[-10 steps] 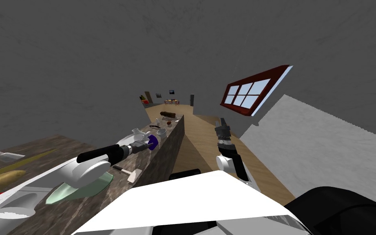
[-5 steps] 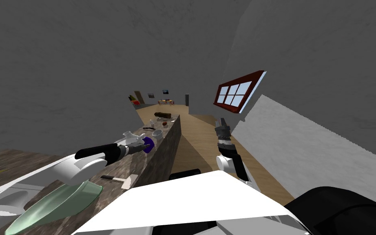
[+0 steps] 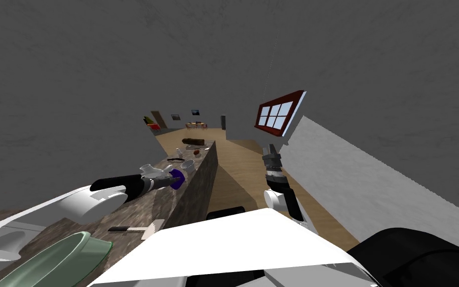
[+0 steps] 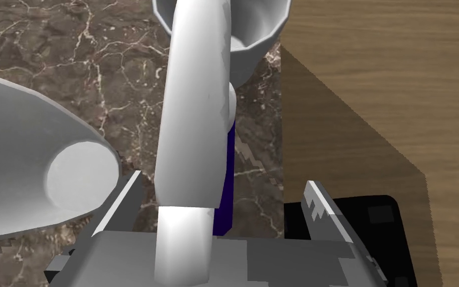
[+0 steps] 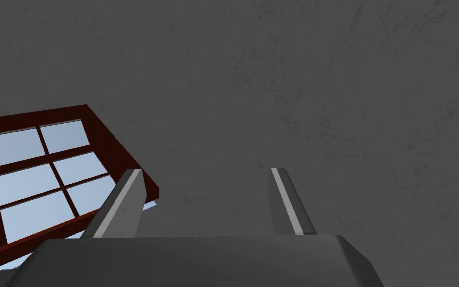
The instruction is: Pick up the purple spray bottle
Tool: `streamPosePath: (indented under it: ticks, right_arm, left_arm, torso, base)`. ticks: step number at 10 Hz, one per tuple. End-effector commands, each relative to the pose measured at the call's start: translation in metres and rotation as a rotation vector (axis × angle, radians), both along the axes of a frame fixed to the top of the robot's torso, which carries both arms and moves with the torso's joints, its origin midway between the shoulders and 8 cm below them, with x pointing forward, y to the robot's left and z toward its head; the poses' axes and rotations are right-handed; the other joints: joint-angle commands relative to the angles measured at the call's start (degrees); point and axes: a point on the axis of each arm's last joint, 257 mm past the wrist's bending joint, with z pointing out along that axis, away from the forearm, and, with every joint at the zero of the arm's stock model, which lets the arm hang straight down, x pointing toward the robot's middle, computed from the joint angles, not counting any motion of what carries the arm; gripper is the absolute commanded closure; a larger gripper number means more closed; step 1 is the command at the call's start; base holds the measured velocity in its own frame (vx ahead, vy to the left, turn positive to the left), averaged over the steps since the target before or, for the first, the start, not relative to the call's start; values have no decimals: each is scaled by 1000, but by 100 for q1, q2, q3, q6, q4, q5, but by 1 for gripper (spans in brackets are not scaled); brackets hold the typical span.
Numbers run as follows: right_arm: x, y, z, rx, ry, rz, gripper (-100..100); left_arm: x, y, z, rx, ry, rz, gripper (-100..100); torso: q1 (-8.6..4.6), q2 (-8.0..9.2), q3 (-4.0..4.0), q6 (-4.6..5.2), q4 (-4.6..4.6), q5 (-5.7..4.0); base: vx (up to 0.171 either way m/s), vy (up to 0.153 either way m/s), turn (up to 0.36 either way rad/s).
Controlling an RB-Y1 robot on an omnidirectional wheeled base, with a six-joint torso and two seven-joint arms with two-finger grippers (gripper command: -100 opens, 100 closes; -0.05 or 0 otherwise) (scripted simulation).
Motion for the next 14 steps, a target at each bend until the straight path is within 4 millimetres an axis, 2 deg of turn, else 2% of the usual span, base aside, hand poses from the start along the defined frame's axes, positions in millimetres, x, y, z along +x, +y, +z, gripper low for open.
streamPosePath:
  ticks: [1, 3, 4, 5, 7, 8, 11, 12, 14]
  right_arm:
    - [0, 0, 0, 0, 0, 0, 0]
    - [0, 0, 0, 0, 0, 0, 0]
    - [0, 0, 0, 0, 0, 0, 0]
    - [0, 0, 0, 0, 0, 0, 0]
    - [0, 0, 0, 0, 0, 0, 0]
    - [0, 0, 0, 0, 0, 0, 0]
    - [0, 0, 0, 0, 0, 0, 0]
    - [0, 0, 0, 0, 0, 0, 0]
    - [0, 0, 0, 0, 0, 0, 0]
  left_arm:
    - [-4, 7, -2, -13, 28, 39, -100]
    - [-5, 8, -2, -14, 29, 42, -100]
    - [-5, 8, -2, -15, 32, 46, 0]
    - [-9, 18, -7, -27, 51, 57, -100]
    - [-9, 15, -7, -6, 52, 16, -100]
    - [-13, 25, -11, -30, 70, 42, -100]
    - [-14, 21, -11, 2, 69, -18, -100]
    - [-18, 30, -14, -22, 84, 1, -100]
    - [-18, 27, -14, -4, 83, -40, -100]
  torso:
    - [0, 0, 0, 0, 0, 0]
    - [-1, -6, -3, -2, -1, 0]
    - [-5, -10, -5, -6, -2, 0]
    - [-8, -12, -7, -5, -3, -1]
    - [-33, -50, -29, -6, -11, -7]
    - [-26, -41, -24, -3, -10, -6]
    - [-22, -37, -22, -2, -9, -5]
    - [-12, -22, -14, -3, -6, -3]
    - [-31, -45, -26, -4, -10, -6]
  base:
    - [-28, 28, -196]
    - [-13, 17, -94]
    - [0, 0, 0]
    - [86, -47, 197]
    - [85, -54, 94]
    - [101, -60, 202]
    - [45, -31, 43]
    - [64, -36, 217]
    - [73, -58, 84]
